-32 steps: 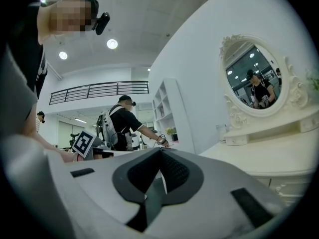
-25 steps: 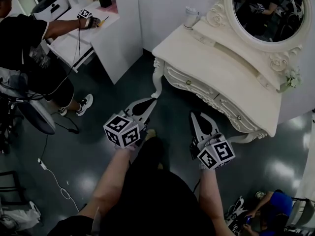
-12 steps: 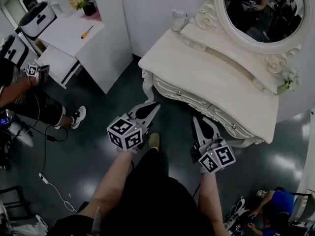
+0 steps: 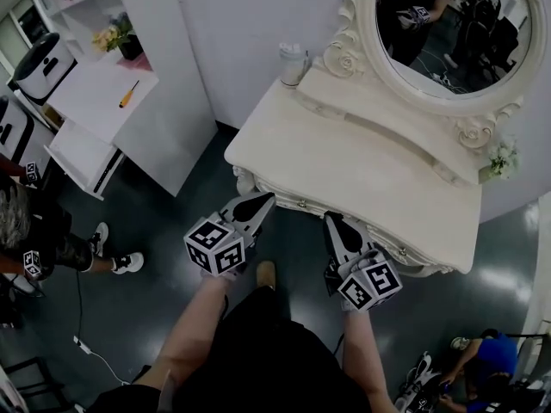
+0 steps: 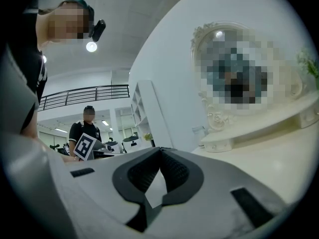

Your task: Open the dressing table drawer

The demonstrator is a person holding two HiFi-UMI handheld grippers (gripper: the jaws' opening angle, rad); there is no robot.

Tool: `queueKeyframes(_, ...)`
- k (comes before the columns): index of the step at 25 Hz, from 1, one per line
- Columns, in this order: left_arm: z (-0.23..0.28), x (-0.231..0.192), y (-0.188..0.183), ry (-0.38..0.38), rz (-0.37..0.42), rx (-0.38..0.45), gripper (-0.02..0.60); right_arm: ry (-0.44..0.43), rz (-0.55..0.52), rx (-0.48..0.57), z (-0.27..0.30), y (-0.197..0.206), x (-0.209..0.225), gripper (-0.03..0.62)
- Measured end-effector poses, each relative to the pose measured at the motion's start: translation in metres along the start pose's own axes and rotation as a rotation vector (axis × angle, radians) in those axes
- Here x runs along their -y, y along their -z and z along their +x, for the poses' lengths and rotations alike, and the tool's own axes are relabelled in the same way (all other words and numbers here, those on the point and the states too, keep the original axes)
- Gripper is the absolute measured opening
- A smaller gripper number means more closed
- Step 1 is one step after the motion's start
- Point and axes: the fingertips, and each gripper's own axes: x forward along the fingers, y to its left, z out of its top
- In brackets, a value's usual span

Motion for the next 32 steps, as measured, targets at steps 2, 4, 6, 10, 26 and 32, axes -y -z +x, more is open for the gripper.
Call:
queueKeyframes(2,0.01,-0.014,-0.007,0.007,-0.002,-0.006,0.006,-0.001,0.002,-0.007,0.017,-0.002,0.006,0.005)
queueKeyframes(4,0.022,-0.028,-0.016,0.016,-0.001,-0.01,0.006,0.001,0.004,-0.007,0.035,-0.006,0.014,0.003)
queueKeyframes(6,0.033,-0.043,-0.025,0.026,0.005,-0.011,0.006,0.004,0.005,-0.001,0.054,-0.011,0.024,0.003)
queueKeyframes(10,0.054,-0.074,-0.04,0.039,0.012,-0.005,0.006,0.008,-0.003,-0.002,0.091,-0.015,0.041,0.005)
queueKeyframes(26,0.132,-0.105,-0.022,0.125,-0.035,-0.061,0.006,0.06,0.006,-0.084,0.14,-0.001,0.094,0.005)
queueKeyframes(32,0.168,-0.115,-0.022,0.117,-0.028,-0.065,0.006,0.012,0.019,-0.108,0.166,0.003,0.126,0.005)
